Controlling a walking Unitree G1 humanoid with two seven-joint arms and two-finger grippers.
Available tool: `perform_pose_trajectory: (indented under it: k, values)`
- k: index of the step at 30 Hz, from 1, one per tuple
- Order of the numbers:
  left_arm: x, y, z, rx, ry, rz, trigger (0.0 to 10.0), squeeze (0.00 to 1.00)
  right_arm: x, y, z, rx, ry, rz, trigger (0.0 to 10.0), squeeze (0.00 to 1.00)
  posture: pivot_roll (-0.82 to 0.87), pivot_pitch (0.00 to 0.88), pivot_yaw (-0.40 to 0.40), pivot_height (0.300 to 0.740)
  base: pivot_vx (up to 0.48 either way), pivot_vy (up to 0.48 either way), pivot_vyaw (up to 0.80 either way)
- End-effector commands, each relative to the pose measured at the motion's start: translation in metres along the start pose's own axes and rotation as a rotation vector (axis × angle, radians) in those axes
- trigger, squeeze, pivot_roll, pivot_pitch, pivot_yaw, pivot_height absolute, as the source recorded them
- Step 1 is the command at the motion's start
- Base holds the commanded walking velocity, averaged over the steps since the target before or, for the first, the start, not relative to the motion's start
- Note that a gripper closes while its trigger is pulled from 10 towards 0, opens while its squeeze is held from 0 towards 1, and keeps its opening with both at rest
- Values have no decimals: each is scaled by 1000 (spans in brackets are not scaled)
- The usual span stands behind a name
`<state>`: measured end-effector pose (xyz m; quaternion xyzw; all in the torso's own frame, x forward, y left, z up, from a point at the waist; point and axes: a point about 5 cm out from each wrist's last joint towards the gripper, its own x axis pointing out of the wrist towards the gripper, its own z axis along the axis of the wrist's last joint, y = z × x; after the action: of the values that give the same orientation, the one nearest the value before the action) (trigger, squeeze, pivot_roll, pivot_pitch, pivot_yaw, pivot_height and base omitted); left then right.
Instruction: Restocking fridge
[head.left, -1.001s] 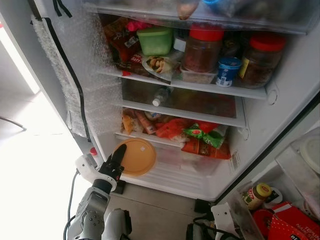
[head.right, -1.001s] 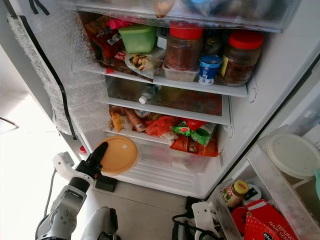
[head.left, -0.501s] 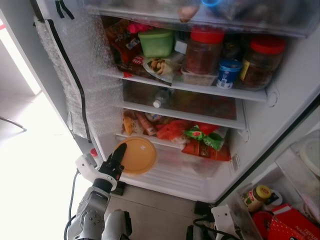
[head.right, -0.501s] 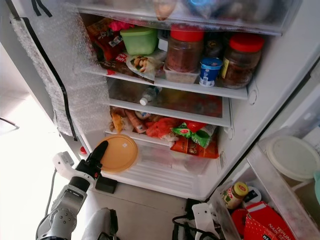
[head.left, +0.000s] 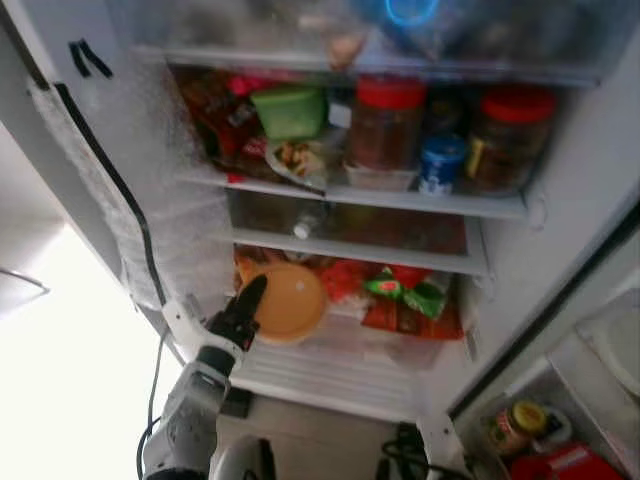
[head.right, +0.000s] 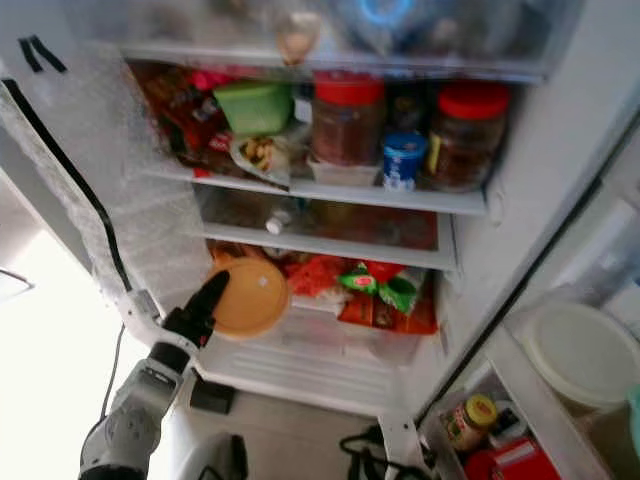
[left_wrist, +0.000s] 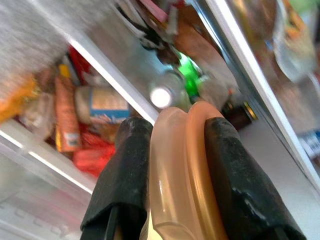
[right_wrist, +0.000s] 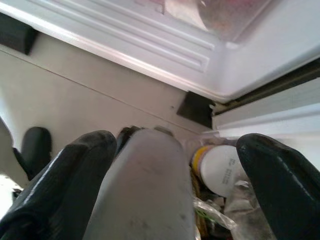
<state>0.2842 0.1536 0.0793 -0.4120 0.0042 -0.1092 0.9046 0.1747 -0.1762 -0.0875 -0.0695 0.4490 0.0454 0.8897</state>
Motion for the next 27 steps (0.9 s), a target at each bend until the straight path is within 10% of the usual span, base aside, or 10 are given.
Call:
perform_pose_trajectory:
  k: [1, 27]
  values:
    - [-4, 3, -1, -8, -4, 13, 10000, 0, -4, 2, -19, 4, 74, 5, 10000, 0, 1, 93, -4, 622, 296, 0, 0]
    - [3, -3, -8, -20, 63, -52, 10000, 0, -3, 6, -17, 7, 71, 13, 10000, 0, 1, 88, -3, 622, 294, 0, 0]
